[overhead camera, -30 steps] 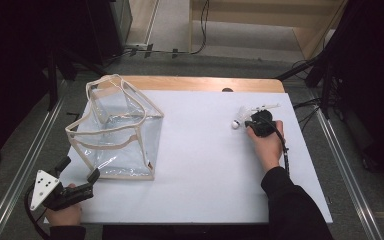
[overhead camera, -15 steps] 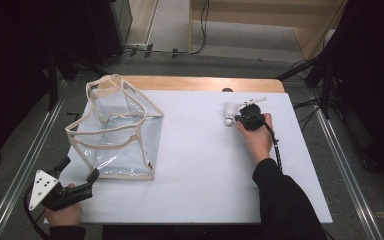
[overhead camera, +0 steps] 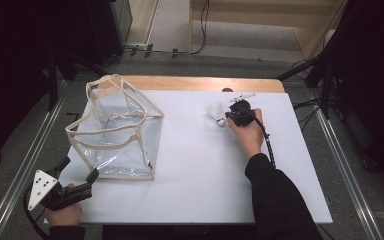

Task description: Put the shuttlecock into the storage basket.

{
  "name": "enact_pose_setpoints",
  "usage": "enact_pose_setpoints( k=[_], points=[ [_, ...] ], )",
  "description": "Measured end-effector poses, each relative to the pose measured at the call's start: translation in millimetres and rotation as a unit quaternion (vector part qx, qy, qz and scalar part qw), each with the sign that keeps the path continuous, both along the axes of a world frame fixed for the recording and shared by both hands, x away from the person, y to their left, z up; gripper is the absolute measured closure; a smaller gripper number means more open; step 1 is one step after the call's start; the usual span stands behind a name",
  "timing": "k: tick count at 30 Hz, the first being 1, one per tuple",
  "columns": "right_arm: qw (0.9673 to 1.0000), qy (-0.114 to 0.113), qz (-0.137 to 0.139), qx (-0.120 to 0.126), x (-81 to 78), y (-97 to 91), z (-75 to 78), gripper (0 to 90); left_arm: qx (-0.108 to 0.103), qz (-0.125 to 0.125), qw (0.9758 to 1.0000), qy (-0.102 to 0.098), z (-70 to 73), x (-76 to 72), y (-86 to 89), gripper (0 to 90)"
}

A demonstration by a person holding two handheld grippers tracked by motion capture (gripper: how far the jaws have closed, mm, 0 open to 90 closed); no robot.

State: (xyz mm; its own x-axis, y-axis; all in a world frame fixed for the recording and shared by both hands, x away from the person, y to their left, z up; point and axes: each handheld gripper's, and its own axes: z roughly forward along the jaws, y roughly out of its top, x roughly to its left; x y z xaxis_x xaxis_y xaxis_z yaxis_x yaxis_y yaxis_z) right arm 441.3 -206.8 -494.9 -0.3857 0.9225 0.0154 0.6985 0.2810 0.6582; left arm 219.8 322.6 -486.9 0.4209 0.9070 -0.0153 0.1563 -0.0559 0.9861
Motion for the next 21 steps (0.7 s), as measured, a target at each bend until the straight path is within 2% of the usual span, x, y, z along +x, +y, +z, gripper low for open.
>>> enact_pose_setpoints(
  k=[9,13,15,17,19,21],
  points=[
    [0.9996,-0.004,0.027,0.012,1.9,10.9,1.7,88.0,0.000,-0.001,1.0000,0.000,0.0,-0.1,0.3,0.0],
    [0.9995,-0.005,0.027,0.012,0.5,9.8,3.4,87.4,0.000,0.000,1.0000,0.000,0.0,-0.1,0.5,0.0],
    [0.9990,-0.004,0.029,0.033,-0.9,6.0,7.5,76.1,0.000,0.000,1.0000,-0.001,0.0,-0.1,0.6,0.0],
    [0.9973,0.001,0.045,0.058,-2.2,2.3,11.8,63.8,0.000,0.000,1.0000,0.000,0.1,0.0,0.6,0.0],
    [0.9965,0.000,0.061,0.056,-5.0,0.9,16.1,50.9,0.000,-0.001,1.0000,0.000,0.1,0.0,0.3,0.0],
    [0.9953,-0.004,0.078,0.058,-8.3,0.0,19.1,32.5,0.001,-0.001,1.0000,0.000,0.1,-0.1,0.1,0.0]
  ],
)
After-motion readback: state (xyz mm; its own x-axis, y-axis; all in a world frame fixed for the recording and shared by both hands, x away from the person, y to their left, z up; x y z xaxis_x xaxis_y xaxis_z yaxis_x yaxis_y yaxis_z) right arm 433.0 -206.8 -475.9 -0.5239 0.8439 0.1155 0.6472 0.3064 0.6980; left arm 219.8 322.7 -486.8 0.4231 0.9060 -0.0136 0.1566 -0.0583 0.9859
